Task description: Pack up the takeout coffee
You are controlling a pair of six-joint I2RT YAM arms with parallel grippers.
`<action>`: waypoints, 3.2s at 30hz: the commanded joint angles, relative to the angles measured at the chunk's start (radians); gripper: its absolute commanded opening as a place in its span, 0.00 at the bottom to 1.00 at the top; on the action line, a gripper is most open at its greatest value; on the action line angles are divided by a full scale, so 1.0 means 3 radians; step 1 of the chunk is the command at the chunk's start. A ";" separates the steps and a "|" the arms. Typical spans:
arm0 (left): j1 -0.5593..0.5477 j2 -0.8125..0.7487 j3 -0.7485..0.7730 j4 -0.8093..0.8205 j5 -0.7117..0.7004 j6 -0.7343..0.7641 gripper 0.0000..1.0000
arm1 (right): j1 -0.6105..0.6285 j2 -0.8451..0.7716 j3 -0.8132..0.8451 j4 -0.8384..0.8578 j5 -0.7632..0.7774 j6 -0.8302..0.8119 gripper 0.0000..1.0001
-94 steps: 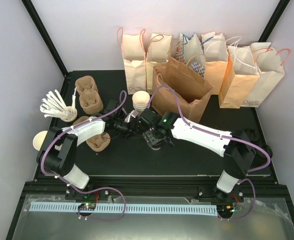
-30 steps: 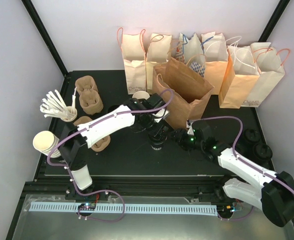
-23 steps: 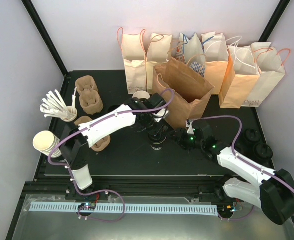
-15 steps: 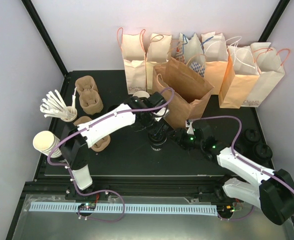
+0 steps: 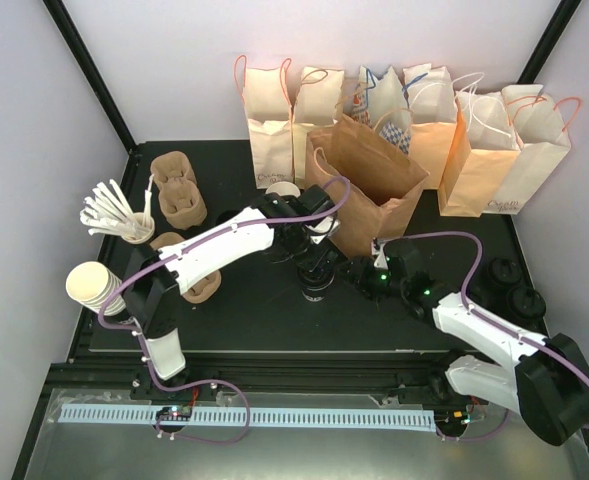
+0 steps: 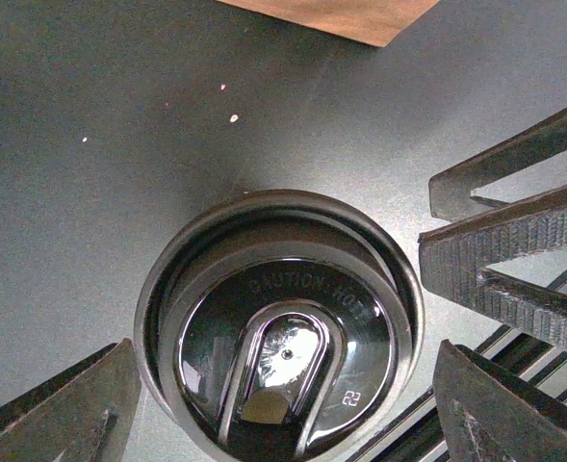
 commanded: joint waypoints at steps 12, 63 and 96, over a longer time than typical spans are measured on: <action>-0.0073 0.0173 -0.0018 0.0034 -0.0035 0.0116 0.74 | -0.0094 0.0163 -0.0080 0.0427 -0.0264 0.0066 0.45; -0.0140 0.0537 -0.0151 -0.0063 0.0124 0.0227 0.66 | -0.0092 0.0617 -0.0656 0.0565 -0.0544 0.0464 0.25; -0.0342 0.0088 -0.0550 0.0046 0.0227 0.0851 0.66 | 0.0105 -0.1055 -0.0974 0.0829 0.0311 0.0278 0.35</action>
